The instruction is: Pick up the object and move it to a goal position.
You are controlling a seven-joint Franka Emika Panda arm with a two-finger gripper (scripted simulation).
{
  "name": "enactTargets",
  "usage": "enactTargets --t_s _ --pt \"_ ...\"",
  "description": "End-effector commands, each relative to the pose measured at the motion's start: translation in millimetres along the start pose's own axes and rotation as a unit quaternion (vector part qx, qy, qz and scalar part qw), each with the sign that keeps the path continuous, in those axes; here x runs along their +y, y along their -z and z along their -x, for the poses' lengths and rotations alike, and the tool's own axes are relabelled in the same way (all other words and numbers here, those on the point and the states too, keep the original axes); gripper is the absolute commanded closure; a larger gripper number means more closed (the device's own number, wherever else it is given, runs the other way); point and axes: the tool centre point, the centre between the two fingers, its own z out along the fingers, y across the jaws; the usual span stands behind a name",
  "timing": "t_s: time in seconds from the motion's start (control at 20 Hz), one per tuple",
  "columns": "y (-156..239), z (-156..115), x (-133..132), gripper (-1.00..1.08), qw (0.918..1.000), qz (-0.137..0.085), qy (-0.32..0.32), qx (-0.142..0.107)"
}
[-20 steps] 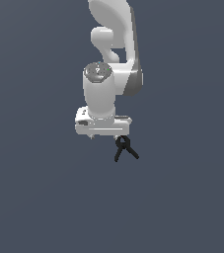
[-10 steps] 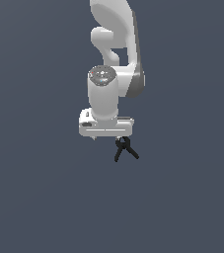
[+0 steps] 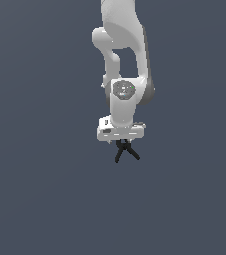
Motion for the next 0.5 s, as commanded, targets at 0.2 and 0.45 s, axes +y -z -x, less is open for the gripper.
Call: enactTargets --t_s 0.2,0.45 --pt "-24.9 12.6 -27.7 -0.92 0.9998 0.0 0.021 -0.001" --pt "-28.0 14.5 -31.4 -0.92 0.9997 0.0 0.024 -0.001"
